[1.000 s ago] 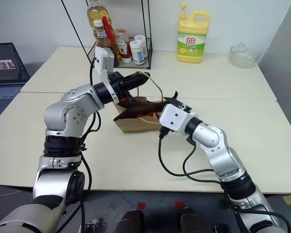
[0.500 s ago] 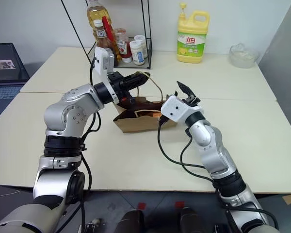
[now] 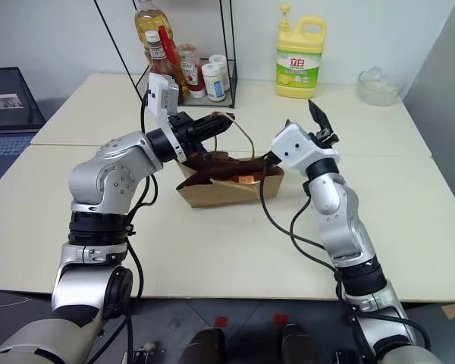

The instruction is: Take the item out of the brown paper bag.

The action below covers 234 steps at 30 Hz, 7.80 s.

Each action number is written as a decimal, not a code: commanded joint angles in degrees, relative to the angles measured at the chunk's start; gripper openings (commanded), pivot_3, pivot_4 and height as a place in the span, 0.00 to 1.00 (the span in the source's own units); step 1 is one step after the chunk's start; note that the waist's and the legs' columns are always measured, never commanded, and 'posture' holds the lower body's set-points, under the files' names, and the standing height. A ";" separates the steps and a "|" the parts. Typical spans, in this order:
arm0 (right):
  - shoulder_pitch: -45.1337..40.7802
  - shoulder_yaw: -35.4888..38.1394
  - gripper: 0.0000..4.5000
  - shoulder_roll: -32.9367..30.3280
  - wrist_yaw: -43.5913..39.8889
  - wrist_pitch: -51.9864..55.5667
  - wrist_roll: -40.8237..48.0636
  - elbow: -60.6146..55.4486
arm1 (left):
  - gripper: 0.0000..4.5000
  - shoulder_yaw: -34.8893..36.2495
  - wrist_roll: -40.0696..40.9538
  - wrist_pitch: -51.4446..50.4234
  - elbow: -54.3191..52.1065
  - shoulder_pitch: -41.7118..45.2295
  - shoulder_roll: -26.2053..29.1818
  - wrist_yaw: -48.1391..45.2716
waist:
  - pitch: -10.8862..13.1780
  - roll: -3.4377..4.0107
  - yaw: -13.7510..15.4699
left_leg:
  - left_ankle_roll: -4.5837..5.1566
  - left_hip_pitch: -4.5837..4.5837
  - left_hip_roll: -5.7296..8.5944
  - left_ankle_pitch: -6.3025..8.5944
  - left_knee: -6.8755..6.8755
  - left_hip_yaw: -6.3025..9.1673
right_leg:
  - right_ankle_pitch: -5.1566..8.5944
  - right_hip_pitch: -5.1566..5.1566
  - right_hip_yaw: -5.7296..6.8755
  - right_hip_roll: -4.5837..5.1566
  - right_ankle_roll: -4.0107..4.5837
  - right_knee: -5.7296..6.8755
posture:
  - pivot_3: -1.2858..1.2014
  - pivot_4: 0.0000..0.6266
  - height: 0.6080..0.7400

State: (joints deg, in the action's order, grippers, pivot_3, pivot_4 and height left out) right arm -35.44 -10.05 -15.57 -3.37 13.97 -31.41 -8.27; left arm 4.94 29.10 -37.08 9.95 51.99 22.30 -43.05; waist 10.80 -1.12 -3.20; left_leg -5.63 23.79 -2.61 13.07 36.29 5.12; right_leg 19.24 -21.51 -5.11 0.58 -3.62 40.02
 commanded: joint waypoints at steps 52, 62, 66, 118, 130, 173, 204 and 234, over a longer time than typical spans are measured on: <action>-15.30 -17.64 0.01 -10.58 -43.54 12.38 28.64 9.82 | 0.00 1.18 1.20 0.51 -2.95 -0.74 -0.34 0.86 | 0.00 0.00 -0.03 | 0.02 0.02 0.00 0.00 0.04 0.01 | 0.00 -0.02 0.03 0.01 0.00 -0.01 | 0.52 0.24 1.00; -11.45 -23.23 0.01 -16.73 -46.21 -4.61 16.45 5.94 | 0.00 0.88 1.15 0.66 -2.38 -0.36 -0.82 1.08 | 0.00 0.00 -0.05 | 0.02 0.01 0.02 0.00 0.09 0.02 | 0.00 0.01 0.03 0.02 0.00 -0.01 | 0.52 0.24 1.00; -10.94 -23.46 0.01 -15.49 -46.69 -9.43 14.51 6.90 | 0.00 0.77 0.90 0.84 -2.04 -0.22 -1.22 0.95 | 0.00 0.00 -0.05 | 0.01 0.01 0.01 0.00 0.09 0.02 | 0.00 0.02 0.03 0.02 0.00 -0.01 | 0.52 0.24 1.00; -25.95 -25.94 0.90 -0.70 -34.61 -21.89 -1.57 46.91 | 0.00 0.62 0.82 0.71 -4.21 -1.46 -1.76 1.30 | 0.00 0.00 -0.26 | -0.01 -0.03 0.01 -0.02 0.16 0.07 | -0.01 0.06 0.07 0.03 0.01 0.07 | 0.52 0.24 1.00; -22.02 -20.20 0.70 -6.17 -36.04 -26.63 2.81 34.93 | 0.00 0.89 0.67 0.79 -4.15 -1.72 -1.51 1.57 | 0.00 0.00 0.00 | -0.02 0.03 0.03 -0.02 0.18 0.08 | -0.01 0.06 0.08 0.06 0.01 0.03 | 0.52 0.24 1.00; 6.21 20.43 0.70 -32.82 -31.65 6.72 28.33 -1.50 | 0.00 -0.39 -0.64 3.69 0.80 -0.34 -2.07 -0.93 | 0.00 0.00 0.96 | 0.02 0.07 0.08 0.00 0.15 0.00 | -0.01 0.07 0.01 0.07 0.01 -0.05 | 0.52 0.24 1.00; 7.76 6.88 0.99 -31.12 -37.37 9.91 24.48 16.17 | 0.00 -0.62 -0.97 2.56 -1.00 -0.92 -0.78 -1.38 | 0.02 0.04 0.06 | 0.01 0.01 0.08 0.00 0.24 -0.19 | -0.02 0.09 -0.17 0.07 -0.01 -0.03 | 0.52 0.24 1.00; 20.36 28.44 1.00 -20.29 -28.97 33.76 42.16 -23.90 | 0.99 13.62 1.08 -7.92 -17.74 -22.08 17.84 4.40 | -0.01 0.08 0.02 | 0.22 -0.02 -0.01 0.12 0.18 -0.13 | -0.01 0.10 -0.15 0.03 -0.01 0.02 | 0.52 0.24 1.00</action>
State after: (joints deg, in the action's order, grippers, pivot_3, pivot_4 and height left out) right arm -15.73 15.90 -36.87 -34.66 45.92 8.65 -27.27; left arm 17.26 31.24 -45.62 -3.71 31.38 40.53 -41.75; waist 10.79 -1.04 -3.18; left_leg -5.41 23.78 -2.62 13.18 36.46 4.99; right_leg 19.23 -21.41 -5.25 0.61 -3.62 40.05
